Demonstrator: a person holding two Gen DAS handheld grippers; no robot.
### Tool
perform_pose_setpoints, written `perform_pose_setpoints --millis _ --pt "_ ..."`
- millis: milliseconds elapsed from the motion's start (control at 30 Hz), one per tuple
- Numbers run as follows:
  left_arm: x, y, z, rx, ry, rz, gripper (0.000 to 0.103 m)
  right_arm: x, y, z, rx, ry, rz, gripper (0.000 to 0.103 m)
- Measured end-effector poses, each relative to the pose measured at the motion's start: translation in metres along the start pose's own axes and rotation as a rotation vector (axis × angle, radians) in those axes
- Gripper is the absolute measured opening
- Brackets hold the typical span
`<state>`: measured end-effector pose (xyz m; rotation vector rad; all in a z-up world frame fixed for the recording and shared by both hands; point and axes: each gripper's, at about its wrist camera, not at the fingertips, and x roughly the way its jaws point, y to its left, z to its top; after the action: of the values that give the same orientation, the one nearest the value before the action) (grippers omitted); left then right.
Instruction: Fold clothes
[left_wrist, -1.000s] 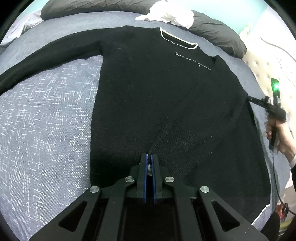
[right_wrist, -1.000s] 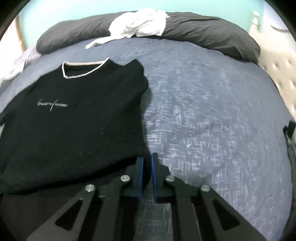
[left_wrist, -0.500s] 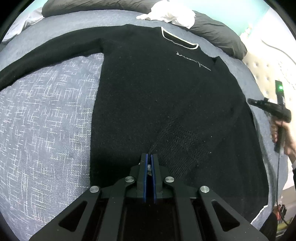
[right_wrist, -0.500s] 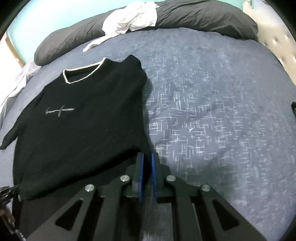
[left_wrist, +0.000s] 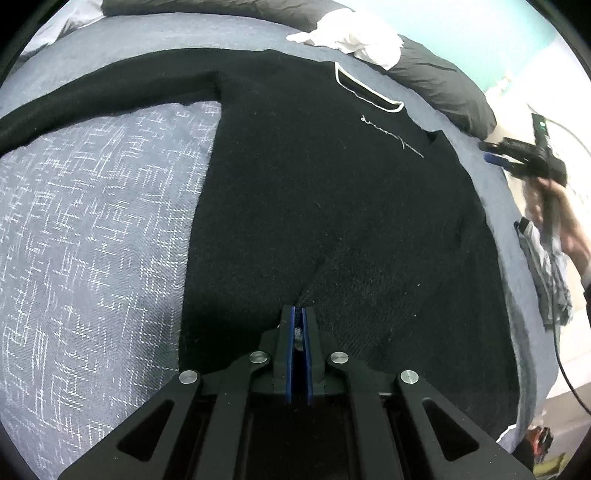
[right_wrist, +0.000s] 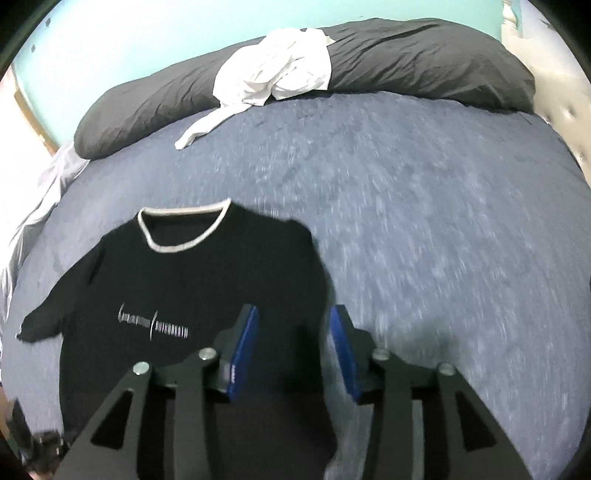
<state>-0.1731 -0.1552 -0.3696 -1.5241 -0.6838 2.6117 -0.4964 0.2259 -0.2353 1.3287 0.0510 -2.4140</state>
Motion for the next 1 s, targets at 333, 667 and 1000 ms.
perform_pose_setpoints --millis 333,667,1000 --pt "0.002 0.003 0.001 -0.012 0.017 -0.018 0.005 0.060 0.016 0.052 -0.036 0.071 -0.121 0.045" --pt "0.008 0.001 0.002 0.000 0.028 -0.015 0.005 0.104 0.023 0.069 -0.106 0.153 -0.215 0.042" --pt "0.010 -0.001 -0.001 0.010 0.029 -0.016 0.005 0.117 0.002 0.075 -0.024 0.120 -0.251 0.004"
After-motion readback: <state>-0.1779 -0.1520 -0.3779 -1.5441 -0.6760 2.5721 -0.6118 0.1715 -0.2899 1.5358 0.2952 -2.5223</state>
